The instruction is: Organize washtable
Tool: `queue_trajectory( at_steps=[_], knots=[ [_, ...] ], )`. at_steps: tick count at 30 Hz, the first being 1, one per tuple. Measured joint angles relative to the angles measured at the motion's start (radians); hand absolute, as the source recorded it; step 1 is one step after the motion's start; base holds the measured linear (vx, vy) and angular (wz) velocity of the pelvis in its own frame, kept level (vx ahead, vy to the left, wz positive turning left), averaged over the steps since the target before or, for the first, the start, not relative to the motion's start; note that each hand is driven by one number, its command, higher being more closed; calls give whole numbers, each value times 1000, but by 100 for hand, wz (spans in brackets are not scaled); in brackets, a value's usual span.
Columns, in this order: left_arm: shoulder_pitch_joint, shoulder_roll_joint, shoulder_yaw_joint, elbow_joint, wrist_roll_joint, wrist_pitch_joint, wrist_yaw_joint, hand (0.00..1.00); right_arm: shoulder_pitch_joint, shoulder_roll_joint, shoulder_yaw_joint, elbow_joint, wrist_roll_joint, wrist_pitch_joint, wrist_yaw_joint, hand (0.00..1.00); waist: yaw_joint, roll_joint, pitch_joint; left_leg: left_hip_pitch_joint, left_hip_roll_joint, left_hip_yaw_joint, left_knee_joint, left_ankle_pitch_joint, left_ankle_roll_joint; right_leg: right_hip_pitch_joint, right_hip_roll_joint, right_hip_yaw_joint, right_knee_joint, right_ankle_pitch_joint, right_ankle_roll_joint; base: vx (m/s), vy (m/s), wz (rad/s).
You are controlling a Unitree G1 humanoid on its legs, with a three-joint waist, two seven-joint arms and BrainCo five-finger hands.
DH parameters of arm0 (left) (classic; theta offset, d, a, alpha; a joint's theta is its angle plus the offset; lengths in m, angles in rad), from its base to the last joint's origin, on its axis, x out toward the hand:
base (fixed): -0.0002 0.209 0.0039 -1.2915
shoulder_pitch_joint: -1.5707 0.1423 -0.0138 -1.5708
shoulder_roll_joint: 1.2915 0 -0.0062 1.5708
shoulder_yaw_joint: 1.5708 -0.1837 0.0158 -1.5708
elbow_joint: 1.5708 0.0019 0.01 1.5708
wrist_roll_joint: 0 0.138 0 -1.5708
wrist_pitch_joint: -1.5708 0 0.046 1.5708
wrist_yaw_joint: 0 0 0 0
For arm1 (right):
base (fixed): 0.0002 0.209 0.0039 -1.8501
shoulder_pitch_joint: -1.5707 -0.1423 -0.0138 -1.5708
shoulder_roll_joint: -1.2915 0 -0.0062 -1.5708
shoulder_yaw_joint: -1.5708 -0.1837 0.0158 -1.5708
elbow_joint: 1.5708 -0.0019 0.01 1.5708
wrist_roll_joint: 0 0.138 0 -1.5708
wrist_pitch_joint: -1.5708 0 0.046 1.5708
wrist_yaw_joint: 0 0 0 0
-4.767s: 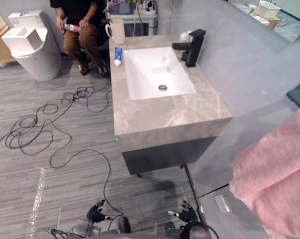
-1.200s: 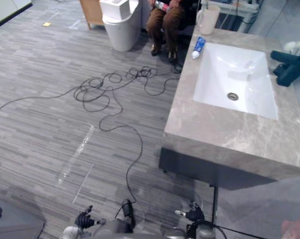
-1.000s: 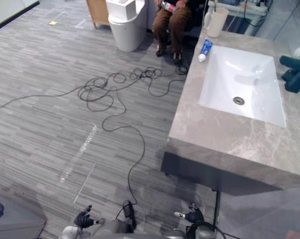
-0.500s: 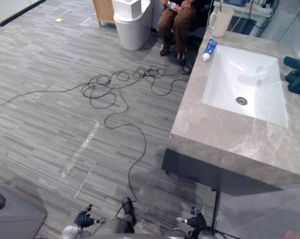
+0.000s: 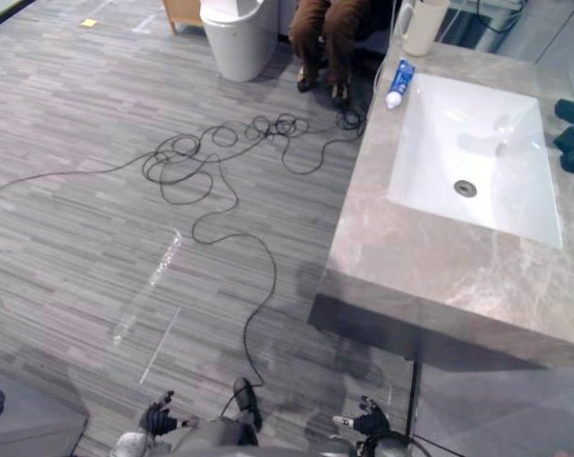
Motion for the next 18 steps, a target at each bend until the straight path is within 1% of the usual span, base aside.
queue_trajectory(
  at_steps=[3, 6, 9, 12, 13, 17, 18],
  knots=[
    [3, 2, -1, 0, 0, -1, 0, 0, -5, 2, 8, 0, 0, 0, 0, 0, 1, -5, -3, 13, 8, 17, 0, -6, -8, -2, 2, 30, 8, 2, -3, 34, -39, -17],
    [5, 4, -4, 0, 0, -1, 0, 0, -6, 2, 9, -1, 1, 0, 0, 0, -2, -4, -5, 19, 16, 35, 0, -14, -19, -21, 3, 58, 32, 2, -4, 28, -24, -23],
    [5, 5, -5, 0, 0, -1, 0, 0, -6, 2, 9, 0, 1, 0, 0, 0, -3, -3, -6, 20, 31, 56, 0, -17, -22, -38, 12, 85, 46, 14, -28, 43, -22, -24],
    [5, 6, -6, 0, 1, -1, 0, 0, -5, 2, 9, 0, 2, 0, 0, 0, -3, -5, -7, 27, 42, 74, 0, -22, -28, -60, 13, 111, 71, 19, -36, 40, -16, -20],
    [6, 6, -6, 0, 1, -1, 0, 0, -5, 1, 9, 0, 2, 0, 0, 0, -3, -4, -8, 32, 46, 85, 0, -27, -35, -66, 13, 126, 75, 22, -40, 38, -10, -26],
    [6, 10, -22, 1, 1, -1, 0, 0, -6, -1, 8, -1, 2, 0, -1, 0, -2, -3, -13, 37, 59, 128, 0, -32, -37, -91, 14, 170, 81, 26, -45, 27, -28, -31],
    [8, -10, -29, 4, 2, 0, -1, 0, -2, -33, 9, -3, 2, -1, -22, 0, 0, 50, -19, 65, 131, 216, 7, -22, -65, -122, 62, 246, 71, 84, -53, -3, -50, -12]
  ],
)
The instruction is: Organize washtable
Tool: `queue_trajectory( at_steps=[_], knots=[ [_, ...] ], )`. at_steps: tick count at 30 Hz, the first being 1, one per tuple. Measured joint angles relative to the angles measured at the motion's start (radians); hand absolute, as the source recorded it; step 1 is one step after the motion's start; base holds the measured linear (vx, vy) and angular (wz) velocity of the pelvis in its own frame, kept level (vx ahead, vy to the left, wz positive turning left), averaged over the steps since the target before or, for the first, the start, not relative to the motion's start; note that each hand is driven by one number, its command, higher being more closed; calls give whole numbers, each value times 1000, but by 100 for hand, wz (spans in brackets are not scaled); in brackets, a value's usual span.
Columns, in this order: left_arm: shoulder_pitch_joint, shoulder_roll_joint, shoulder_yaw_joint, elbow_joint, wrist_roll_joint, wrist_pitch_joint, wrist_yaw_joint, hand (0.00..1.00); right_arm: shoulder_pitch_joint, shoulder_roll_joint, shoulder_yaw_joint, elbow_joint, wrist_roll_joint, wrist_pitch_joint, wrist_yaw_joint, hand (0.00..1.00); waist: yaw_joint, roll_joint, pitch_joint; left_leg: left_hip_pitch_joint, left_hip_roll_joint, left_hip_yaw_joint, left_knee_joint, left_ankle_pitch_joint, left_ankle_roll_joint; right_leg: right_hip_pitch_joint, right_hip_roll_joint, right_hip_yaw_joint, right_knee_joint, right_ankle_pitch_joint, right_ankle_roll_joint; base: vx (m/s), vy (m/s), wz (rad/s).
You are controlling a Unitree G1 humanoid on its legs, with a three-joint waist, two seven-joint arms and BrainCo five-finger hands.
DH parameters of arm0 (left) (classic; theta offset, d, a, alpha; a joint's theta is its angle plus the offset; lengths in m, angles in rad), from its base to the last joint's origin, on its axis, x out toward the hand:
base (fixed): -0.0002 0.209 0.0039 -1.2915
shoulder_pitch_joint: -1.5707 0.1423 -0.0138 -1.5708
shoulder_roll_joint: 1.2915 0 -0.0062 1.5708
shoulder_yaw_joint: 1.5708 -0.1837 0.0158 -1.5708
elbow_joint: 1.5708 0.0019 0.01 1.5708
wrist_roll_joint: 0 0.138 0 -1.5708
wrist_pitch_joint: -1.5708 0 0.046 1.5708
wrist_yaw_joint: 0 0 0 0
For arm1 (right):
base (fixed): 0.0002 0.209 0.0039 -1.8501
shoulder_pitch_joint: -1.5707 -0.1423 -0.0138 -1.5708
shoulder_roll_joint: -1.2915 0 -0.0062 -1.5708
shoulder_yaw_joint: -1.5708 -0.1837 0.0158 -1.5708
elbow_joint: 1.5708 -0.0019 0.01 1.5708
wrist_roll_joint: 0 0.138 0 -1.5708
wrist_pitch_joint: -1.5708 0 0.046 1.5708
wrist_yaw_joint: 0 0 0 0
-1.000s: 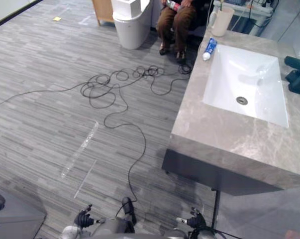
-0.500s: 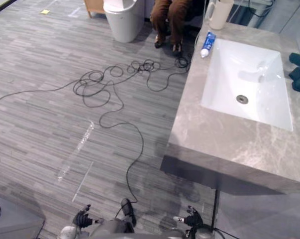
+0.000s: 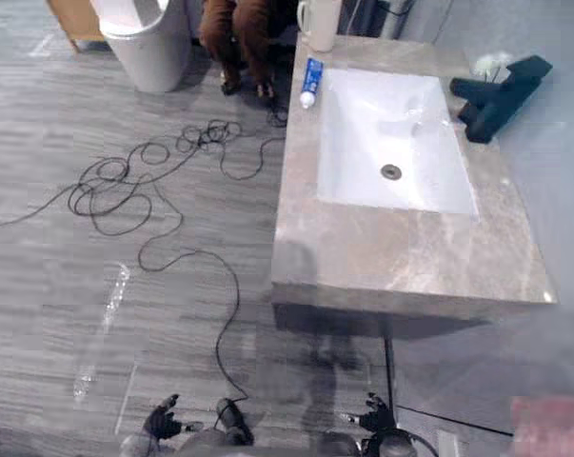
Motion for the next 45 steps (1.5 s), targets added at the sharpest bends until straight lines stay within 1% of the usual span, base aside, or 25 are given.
queue_trajectory(
  at_steps=[1, 4, 8, 10, 13, 14, 15, 20, 22, 24, 25, 27, 30, 32, 36, 42, 43, 45],
  knots=[
    [0, -5, 1, 0, 0, 0, 0, 0, 0, -1, -2, -1, 0, 0, 0, 0, 0, 8, 5, -1, 1, 0, 0, 4, 1, -1, 1, 1, -2, 0, 0, -9, -59, -2],
    [0, -8, 1, -1, 0, 0, 0, 0, 0, -9, -2, 0, 0, 0, -1, 0, -1, 16, 9, -4, 3, -4, 0, 10, 0, -1, 6, -2, -2, 0, 0, -17, -69, 1],
    [-2, -7, 2, -3, 0, -1, -1, 0, 1, -8, -12, 1, 14, 0, 2, 0, 2, 16, 10, -34, 13, -38, 1, 35, 1, -10, 16, -11, -4, 0, 0, -22, -78, 23],
    [-1, -9, 3, -1, 0, 0, -1, 0, 5, -7, -20, 2, 35, 1, 3, 0, 7, 17, 11, -35, 18, -53, 1, 44, 0, 0, 25, -13, -13, 0, 0, -29, -54, 19],
    [-3, -13, 6, -2, -1, 0, -1, 0, 8, 2, -49, 3, 55, 1, 5, 0, 24, 18, 12, -36, 18, -95, 1, 78, -13, 19, 30, -28, -35, -2, 1, -50, -67, 20],
    [-3, -16, 7, -2, -2, 0, -1, 0, 8, 1, -55, 2, 67, 1, 5, 0, 26, 21, 13, -36, 16, -107, 1, 83, -18, 20, 31, -32, -35, -6, 4, -75, -61, 12],
    [-3, -20, 9, -2, -2, -1, -1, 0, 8, 2, -63, 2, 73, 1, 8, 0, 27, 23, 14, -38, 14, -129, 1, 84, -19, 22, 31, -33, -35, -24, 4, -79, -59, 8],
    [-6, -20, 10, 3, -1, 0, -3, 0, 7, 10, -86, 2, 78, 0, 25, 0, 26, 22, 15, -41, 4, -149, -5, 83, -19, 17, 25, -7, -35, -95, 5, -120, -41, -4],
    [-6, -24, 9, 9, -1, 0, -3, 0, 14, 7, -87, 2, 78, 1, 24, 0, 21, 29, 16, -40, 6, -181, -7, 82, -19, 14, 27, -6, -27, -109, 8, -142, -5, 3],
    [-6, -24, 7, 9, -1, 0, -3, 0, 30, 2, -87, 2, 78, 1, 24, 0, 22, 33, 13, -39, 5, -196, -7, 81, -19, 14, 26, -8, -15, -120, 14, -98, 16, 11],
    [-6, -25, 7, 9, -2, 0, -3, 0, 33, 2, -87, 2, 78, 1, 24, 0, 24, 33, 13, -40, 5, -197, -7, 77, -22, 12, 27, -7, -15, -122, 15, -78, 32, 4],
    [-7, -24, 8, 9, -2, -1, -3, 0, 34, 2, -87, 2, 78, 1, 25, 0, 25, 32, 10, -52, 4, -197, -7, 70, -14, -1, 26, -1, -12, -125, 11, -23, 12, -1],
    [-11, -19, 8, 9, -2, -1, -3, 0, 38, 6, -87, 4, 77, 2, 25, 0, 25, 23, 7, -68, -3, -197, -7, 59, -4, -19, 21, 14, -13, -125, 14, 32, 20, -1],
    [-10, -15, 8, 11, -2, 0, -3, 0, 40, 11, -87, 8, 76, 2, 24, 0, 24, 14, 2, -68, -22, -196, -6, 55, 4, -18, 7, 17, -13, -121, 26, 126, 24, 1],
    [-25, -11, 8, 34, -2, 1, -3, 0, 34, 12, -87, 22, 68, 4, 25, 0, 25, 6, -3, -68, -49, -195, -1, 46, 16, -13, -10, 25, -23, -116, 30, 144, 8, 1],
    [-38, -8, 6, 41, -2, 1, -2, 0, 5, 17, -88, 22, 66, 4, 25, 0, 24, -3, -5, -63, -62, -191, 0, 21, 7, -10, -22, 53, -33, -103, 42, 144, 5, -4],
    [-39, -8, 7, 40, -2, 1, -2, 0, 0, 20, -89, 22, 66, 6, 25, 0, 24, -4, -5, -58, -64, -191, 0, 9, 5, -12, -25, 61, -25, -103, 42, 144, 23, -8],
    [-39, -9, 6, 40, -2, 1, -2, 0, -8, 19, -91, 21, 66, 13, 25, 0, 19, -1, -4, -53, -65, -190, 1, 0, 9, -36, -34, 87, 41, -103, 42, 152, 45, -6]
  ],
)
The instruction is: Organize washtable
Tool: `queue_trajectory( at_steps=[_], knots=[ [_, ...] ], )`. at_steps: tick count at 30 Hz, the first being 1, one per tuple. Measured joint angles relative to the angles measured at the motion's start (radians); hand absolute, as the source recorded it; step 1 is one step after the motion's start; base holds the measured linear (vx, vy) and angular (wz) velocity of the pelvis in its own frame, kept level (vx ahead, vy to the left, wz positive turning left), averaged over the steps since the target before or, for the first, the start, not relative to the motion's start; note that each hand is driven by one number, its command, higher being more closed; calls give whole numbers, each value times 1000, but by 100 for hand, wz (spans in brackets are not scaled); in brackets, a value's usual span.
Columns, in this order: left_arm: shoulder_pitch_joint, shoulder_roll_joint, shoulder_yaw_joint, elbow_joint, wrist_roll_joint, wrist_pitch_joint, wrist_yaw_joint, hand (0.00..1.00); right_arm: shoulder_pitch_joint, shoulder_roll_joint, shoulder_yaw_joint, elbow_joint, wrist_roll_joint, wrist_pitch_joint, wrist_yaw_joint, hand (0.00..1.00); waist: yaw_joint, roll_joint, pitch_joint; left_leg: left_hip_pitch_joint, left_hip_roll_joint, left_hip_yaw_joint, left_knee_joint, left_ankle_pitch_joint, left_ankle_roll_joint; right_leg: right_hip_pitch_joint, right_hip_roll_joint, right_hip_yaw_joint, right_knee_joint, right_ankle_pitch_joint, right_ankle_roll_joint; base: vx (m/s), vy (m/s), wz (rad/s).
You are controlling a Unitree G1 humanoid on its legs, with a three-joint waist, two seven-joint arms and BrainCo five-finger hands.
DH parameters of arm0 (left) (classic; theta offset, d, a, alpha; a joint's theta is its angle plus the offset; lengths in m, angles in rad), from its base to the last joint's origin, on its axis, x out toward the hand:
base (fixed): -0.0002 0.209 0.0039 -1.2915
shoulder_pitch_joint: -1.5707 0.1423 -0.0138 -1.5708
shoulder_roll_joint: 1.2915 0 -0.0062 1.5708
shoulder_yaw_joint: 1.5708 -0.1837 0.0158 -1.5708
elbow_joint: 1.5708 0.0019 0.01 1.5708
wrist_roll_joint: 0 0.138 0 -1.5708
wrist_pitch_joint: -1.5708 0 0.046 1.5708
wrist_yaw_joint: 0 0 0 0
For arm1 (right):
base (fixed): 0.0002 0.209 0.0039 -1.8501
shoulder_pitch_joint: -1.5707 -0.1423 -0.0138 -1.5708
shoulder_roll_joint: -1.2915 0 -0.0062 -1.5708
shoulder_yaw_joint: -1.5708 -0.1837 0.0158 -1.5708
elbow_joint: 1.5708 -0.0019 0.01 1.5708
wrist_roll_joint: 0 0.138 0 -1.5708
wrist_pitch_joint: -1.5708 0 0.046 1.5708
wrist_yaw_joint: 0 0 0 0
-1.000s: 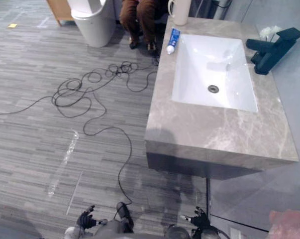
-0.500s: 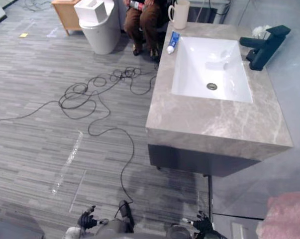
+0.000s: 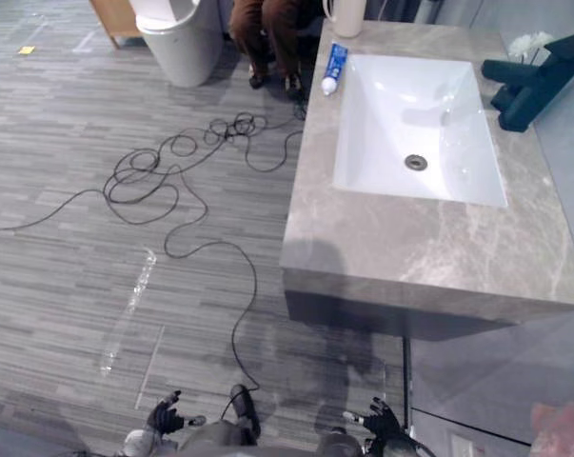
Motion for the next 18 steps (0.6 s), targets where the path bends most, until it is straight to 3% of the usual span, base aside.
queue_trajectory(
  at_steps=[3, 4, 5, 7, 9, 11, 12, 13, 14, 16, 18],
  knots=[
    [1, 0, -1, 0, 0, 0, 0, 0, -9, 1, -34, -4, 7, 5, 0, 0, -13, 8, 4, 22, -3, -13, 1, -36, 12, -114, -30, 61, 276, 10, -15, 147, 69, 11],
    [3, 1, -1, 2, 0, 0, 1, 0, -9, 2, -41, -8, 16, 5, -1, 0, -21, 10, 7, 41, -8, -29, 1, -53, 22, -163, -38, 97, 396, 45, -68, 172, 65, 26],
    [2, 1, -1, 2, 0, 0, 0, 0, -7, 1, -43, -13, 25, 4, -1, 0, -26, 11, 10, 54, -2, -37, 1, -65, 27, -188, -41, 118, 457, 68, -87, 184, 26, 34],
    [-3, -14, 0, 1, -1, 0, 1, 0, -4, -1, -44, -28, 44, 3, -1, 0, -39, 27, 21, 72, 8, -52, 33, -110, 39, -224, -25, 170, 520, -27, -61, 169, -5, 28],
    [-7, -15, 1, 1, -1, 0, 1, 0, -6, -2, -36, -41, 46, -1, 0, 0, -43, 35, 25, 91, 32, -54, 75, -144, 26, -273, 32, 205, 487, -95, -51, 203, -45, 10],
    [-14, -21, 1, 1, 0, 0, 0, 0, -7, -5, -33, -44, 54, -5, 0, 0, -50, 47, 31, 109, 66, -59, 85, -157, 5, -318, 119, 226, 357, -97, -44, 197, -116, 12],
    [-22, -20, 1, 2, 0, 0, 0, 0, -7, 0, -22, -44, 54, -4, -1, 0, -50, 35, 31, 110, 66, -63, 97, -163, -11, -317, 153, 251, 217, -42, -54, 170, -131, 28],
    [-25, -17, 1, 1, 0, 0, 0, 0, -2, 7, -20, -40, 54, -4, -1, 0, -50, 18, 29, 113, 52, -71, 100, -166, -18, -313, 155, 267, 146, 27, -65, 299, -214, 46],
    [-50, -21, 5, 8, 0, 3, 1, 0, 2, 10, -24, -34, 55, -2, -5, 0, -55, 7, 42, 135, 39, -99, 98, -177, -42, -304, 155, 265, 139, 105, -107, 258, -163, 42],
    [-50, -58, 4, 5, 1, -2, -3, 0, 8, -15, -28, -29, 52, -4, -5, 0, -52, 64, 38, 134, 76, -98, 93, -170, -59, -274, 189, 255, 86, 107, -114, 272, -158, 9],
    [-50, -77, 3, 7, 1, -1, -3, 0, 8, -23, -29, -26, 47, -4, -3, 0, -53, 85, 37, 140, 99, -88, 83, -165, -68, -254, 215, 251, 44, 111, -120, 181, -118, -13]
  ],
)
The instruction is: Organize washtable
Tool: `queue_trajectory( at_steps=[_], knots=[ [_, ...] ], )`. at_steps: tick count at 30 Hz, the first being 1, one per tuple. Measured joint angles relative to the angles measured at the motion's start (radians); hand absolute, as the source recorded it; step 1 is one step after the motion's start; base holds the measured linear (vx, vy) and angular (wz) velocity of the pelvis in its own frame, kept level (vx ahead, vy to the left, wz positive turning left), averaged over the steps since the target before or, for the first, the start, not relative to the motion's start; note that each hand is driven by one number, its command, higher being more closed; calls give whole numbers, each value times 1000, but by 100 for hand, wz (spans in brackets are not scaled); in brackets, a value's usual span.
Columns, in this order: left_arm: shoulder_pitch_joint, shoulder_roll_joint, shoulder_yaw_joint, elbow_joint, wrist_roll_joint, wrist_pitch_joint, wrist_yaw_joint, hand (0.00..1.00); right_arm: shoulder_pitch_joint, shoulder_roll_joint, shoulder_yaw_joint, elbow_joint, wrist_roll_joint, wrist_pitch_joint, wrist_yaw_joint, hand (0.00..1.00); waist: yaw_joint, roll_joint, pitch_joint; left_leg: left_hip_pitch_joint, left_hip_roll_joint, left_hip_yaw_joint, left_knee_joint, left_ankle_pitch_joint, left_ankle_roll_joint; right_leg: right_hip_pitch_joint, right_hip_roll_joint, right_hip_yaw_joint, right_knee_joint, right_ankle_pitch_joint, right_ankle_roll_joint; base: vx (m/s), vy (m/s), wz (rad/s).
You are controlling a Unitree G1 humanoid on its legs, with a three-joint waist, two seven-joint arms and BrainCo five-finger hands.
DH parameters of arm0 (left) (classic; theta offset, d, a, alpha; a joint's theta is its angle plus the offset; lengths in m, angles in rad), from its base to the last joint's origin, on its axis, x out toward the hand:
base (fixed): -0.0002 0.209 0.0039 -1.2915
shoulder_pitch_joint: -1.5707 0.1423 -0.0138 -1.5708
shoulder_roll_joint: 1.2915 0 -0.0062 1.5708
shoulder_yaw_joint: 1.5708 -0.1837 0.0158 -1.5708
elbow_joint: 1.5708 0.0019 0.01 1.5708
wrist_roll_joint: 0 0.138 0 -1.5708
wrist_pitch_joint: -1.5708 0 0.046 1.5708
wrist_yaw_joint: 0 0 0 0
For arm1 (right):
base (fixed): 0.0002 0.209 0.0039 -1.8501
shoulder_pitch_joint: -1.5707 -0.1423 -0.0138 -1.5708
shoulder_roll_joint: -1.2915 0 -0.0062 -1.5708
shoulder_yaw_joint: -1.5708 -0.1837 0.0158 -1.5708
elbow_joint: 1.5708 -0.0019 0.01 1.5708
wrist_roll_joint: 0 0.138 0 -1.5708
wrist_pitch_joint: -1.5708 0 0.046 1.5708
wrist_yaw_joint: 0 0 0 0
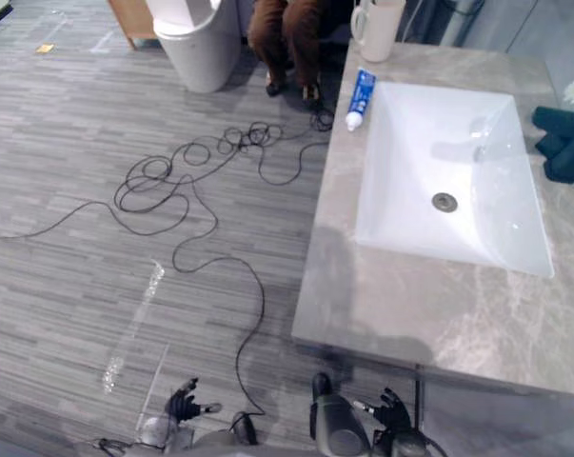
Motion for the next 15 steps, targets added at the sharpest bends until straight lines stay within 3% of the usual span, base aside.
queue_trajectory(
  at_steps=[4, 15],
  knots=[
    [-6, -11, -11, -5, 1, -4, -10, 0, 20, 5, -6, 28, -16, 5, -1, 0, -8, -3, -1, 52, 26, -1, -22, 12, -18, 87, 24, -36, -60, 0, -1, 141, -73, 15],
    [4, 9, -16, -2, 2, -3, -19, 0, 20, -2, -6, 34, -46, 4, -4, 0, 7, -16, -13, 54, -17, 4, 6, 14, -19, 140, -24, -40, -122, 18, 4, 29, 41, 8]
  ],
)
